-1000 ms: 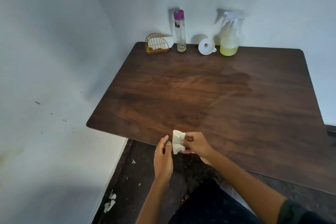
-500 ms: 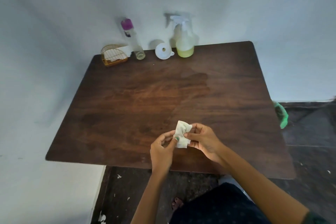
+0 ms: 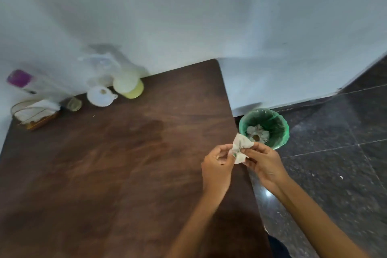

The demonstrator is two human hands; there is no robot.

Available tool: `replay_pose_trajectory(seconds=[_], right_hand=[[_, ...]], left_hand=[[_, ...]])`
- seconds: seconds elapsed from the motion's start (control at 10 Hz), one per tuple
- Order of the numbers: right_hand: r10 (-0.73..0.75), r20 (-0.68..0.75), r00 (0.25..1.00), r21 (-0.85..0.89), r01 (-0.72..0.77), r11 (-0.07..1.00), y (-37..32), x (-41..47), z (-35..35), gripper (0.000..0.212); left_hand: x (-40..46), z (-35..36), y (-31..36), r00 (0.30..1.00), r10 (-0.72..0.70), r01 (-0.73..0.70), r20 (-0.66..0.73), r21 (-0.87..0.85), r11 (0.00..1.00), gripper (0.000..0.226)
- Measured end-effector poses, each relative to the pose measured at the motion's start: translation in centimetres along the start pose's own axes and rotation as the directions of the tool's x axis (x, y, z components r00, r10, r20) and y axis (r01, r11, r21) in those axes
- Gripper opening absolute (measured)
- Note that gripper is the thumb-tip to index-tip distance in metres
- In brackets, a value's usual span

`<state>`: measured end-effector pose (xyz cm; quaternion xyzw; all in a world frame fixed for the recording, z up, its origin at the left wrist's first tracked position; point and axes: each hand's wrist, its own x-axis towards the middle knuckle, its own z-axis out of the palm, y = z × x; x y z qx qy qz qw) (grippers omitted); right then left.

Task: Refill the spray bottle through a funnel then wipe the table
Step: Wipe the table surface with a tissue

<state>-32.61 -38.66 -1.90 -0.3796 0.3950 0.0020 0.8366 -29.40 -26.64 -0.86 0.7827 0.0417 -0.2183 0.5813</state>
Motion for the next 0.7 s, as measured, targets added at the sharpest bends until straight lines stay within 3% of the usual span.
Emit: replay_pose_trajectory(seconds=[0.2,0.4,0.5,0.7], right_hand=[[-0.01,-0.253,0.967,0.097,0.035,0.995,-4.0,6.9,-7.2,0.018],[0.061,-0.58,0.812,0.028,-0.055,0.998,-3.5,17.4,-14.1,0.015],[0.084,-0.672,0.736,-0.016,-0.128,0.992,-2.7,22.1,-16.6,0.019],[0.152,-0.699,0.699,-0.036,-0.246,0.968,-1.0,27.6,-19.5,0.032]], left_hand=[[6.9,10.6,0.9,0.971,-0.129,0.105,0.202,0.124,0.987,0.031],[15.0,17.1,-1.7,0.903,-0.336,0.191,0.27,0.449,0.873,0.023],[17.8,18.5,-3.5,0.88,-0.364,0.148,0.304,0.552,0.82,0.033],[21.2,21.1,-5.1,0.837,-0.376,0.032,0.398,0.649,0.76,0.037]])
